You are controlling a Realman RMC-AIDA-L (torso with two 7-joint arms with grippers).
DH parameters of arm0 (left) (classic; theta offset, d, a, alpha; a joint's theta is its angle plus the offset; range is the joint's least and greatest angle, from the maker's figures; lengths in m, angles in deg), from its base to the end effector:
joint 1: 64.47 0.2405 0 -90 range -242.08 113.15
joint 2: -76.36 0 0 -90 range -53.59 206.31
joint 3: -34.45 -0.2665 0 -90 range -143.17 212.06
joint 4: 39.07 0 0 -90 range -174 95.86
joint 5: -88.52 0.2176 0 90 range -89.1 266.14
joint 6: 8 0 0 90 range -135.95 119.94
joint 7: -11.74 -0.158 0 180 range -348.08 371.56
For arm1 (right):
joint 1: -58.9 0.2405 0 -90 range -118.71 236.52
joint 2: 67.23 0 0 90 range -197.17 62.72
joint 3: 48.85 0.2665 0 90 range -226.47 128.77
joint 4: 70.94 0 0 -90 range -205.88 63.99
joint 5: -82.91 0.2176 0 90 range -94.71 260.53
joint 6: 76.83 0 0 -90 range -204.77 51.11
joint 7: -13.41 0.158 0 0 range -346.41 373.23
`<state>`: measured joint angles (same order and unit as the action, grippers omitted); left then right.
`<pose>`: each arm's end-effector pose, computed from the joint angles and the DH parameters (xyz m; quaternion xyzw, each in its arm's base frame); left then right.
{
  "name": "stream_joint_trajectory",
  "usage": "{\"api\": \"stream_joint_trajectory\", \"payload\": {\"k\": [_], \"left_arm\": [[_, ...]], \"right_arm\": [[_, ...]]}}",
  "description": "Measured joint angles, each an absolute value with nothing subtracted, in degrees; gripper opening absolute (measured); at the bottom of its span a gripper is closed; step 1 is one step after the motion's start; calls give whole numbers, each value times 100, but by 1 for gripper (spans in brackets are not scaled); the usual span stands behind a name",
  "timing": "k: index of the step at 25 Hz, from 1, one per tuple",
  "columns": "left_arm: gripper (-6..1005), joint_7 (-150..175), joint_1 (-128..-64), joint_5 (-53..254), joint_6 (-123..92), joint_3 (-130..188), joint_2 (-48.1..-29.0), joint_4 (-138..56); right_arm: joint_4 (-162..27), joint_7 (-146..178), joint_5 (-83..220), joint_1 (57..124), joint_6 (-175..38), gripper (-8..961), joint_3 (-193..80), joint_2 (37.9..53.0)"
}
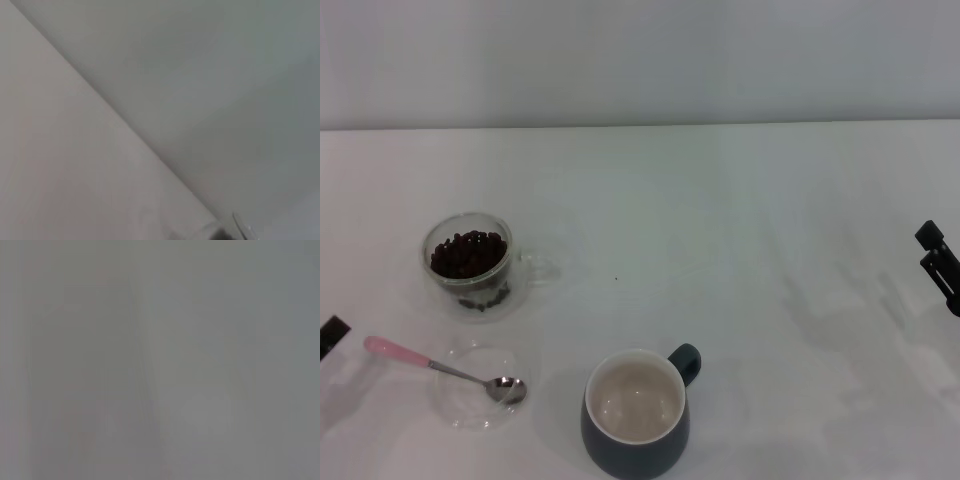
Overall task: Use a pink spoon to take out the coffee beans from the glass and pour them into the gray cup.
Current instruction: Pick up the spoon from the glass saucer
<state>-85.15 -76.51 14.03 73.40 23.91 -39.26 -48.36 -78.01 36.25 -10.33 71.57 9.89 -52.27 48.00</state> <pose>-0.4075 0.2378 -0.0074 -0.6278 -0.5749 -0.4288 0.3024 0.3796 0.2442 -0.0102 -0.7026 0.2690 0.3687 0.5460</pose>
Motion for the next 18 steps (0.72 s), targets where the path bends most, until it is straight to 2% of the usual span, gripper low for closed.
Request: {"api": "stream_joint_trajectory", "payload": {"k": [18], "left_arm": [[869, -8406, -8029, 1966, 6877, 2346, -4058, -4840]], "right_arm": [[-7861, 3626, -1043, 7135, 932, 693, -5246, 4800]]}}
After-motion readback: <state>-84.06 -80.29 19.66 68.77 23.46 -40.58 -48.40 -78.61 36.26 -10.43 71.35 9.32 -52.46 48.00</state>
